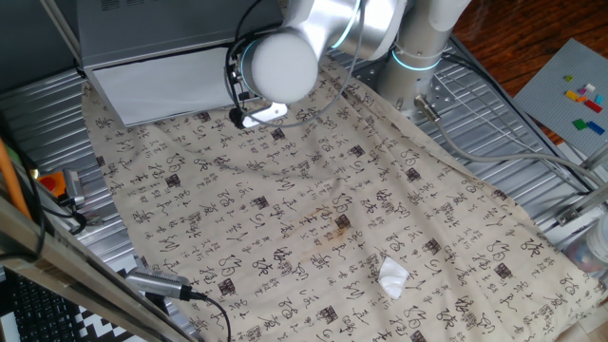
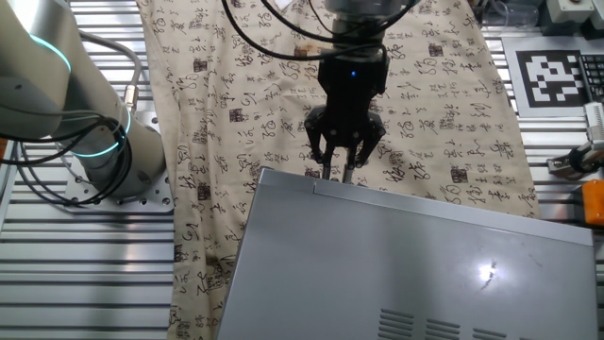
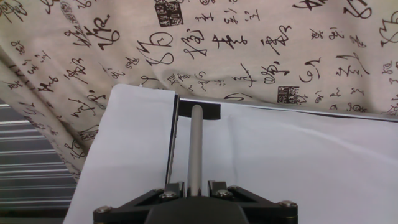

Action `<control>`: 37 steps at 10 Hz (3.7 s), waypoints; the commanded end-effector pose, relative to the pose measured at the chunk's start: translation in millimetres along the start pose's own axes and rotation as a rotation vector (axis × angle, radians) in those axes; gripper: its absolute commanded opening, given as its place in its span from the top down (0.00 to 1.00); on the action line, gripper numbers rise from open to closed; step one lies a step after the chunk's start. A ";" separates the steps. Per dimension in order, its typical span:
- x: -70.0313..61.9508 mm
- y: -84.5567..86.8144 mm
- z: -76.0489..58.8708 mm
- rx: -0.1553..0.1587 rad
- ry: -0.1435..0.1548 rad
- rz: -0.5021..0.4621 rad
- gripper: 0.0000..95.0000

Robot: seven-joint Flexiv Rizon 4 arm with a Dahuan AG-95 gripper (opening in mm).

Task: Open the microwave door

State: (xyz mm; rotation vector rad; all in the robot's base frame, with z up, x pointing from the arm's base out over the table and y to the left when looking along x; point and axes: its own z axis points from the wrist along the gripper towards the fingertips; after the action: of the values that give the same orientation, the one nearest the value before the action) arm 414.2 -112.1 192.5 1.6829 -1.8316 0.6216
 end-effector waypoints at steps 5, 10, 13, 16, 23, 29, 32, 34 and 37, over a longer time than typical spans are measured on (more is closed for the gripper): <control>1.1 1.0 2.8 -0.073 0.003 0.049 1.00; 1.9 -3.7 0.9 -0.071 -0.007 0.065 1.00; 1.7 1.2 4.1 -0.111 -0.013 0.133 1.00; 1.9 -1.4 2.1 -0.106 -0.010 0.129 1.00; 1.7 -1.2 2.5 -0.111 -0.010 0.135 1.00; -0.9 -3.0 2.1 -0.124 -0.036 0.176 1.00; -2.5 -4.4 0.8 -0.131 -0.035 0.183 1.00; -4.4 -5.7 -0.1 -0.138 -0.030 0.194 1.00; -4.7 -6.0 -0.3 -0.140 -0.026 0.206 1.00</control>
State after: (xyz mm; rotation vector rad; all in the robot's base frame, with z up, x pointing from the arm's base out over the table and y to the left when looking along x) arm 417.4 -111.3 190.4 1.4256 -2.0300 0.5417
